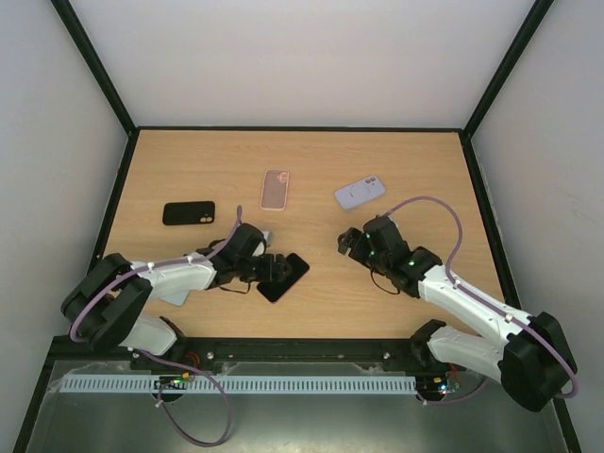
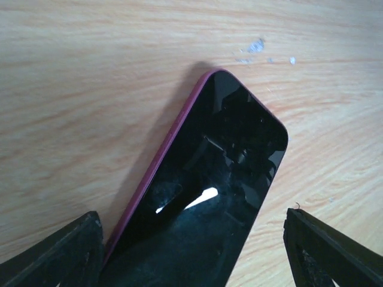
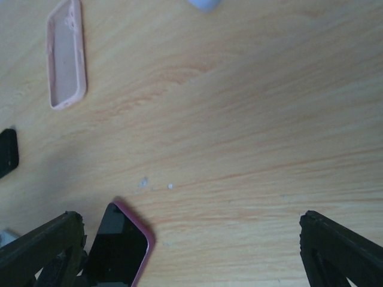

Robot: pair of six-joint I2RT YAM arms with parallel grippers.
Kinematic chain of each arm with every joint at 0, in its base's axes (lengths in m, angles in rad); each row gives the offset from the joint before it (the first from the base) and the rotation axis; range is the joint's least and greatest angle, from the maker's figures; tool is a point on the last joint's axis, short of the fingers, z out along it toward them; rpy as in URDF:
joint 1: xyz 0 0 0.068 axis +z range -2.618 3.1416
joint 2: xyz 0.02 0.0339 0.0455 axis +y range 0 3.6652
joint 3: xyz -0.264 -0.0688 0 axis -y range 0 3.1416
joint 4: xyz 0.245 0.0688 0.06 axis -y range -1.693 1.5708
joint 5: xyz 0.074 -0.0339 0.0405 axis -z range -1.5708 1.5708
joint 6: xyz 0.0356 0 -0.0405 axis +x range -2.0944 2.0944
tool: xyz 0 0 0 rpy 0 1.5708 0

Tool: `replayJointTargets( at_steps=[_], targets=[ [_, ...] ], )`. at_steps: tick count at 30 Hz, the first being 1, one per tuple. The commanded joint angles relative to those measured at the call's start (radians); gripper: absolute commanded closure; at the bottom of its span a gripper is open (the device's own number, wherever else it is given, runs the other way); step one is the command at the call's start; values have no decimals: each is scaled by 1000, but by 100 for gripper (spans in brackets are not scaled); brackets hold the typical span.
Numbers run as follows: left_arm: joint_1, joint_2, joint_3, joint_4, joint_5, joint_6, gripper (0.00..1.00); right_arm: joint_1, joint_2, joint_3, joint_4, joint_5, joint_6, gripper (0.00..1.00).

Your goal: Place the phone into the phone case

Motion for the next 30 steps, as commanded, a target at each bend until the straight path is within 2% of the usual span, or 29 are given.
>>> replayJointTargets(
  at_steps=[1, 9, 12, 14, 17, 22, 25, 28, 30],
  targets=[
    [-51, 20, -23, 45, 59, -80, 19, -3, 18, -24, 10, -75, 36, 5],
    [-135, 10, -32, 199, 161, -216, 22, 3, 26, -47, 10, -78, 58, 10],
    [-136, -27, -35, 224, 137, -236, 24, 16, 33, -63, 18, -81, 81, 13],
    [-126, -53, -20, 166, 67, -209, 24, 36, 45, -63, 18, -76, 97, 15],
    [-73, -83, -2, 90, -6, -180, 17, 86, 76, -44, 4, -43, 123, 17],
    [36, -172, -1, -19, -87, -136, 8, 227, 155, 9, -5, 40, 177, 18],
    [93, -261, 3, -99, -171, -120, 0, 307, 233, 62, -22, 91, 210, 11],
    [154, -335, 18, -179, -262, -110, 0, 377, 304, 115, -37, 127, 237, 1],
    [196, -378, 28, -220, -291, -105, 0, 415, 347, 157, -56, 160, 252, 2]
  ],
)
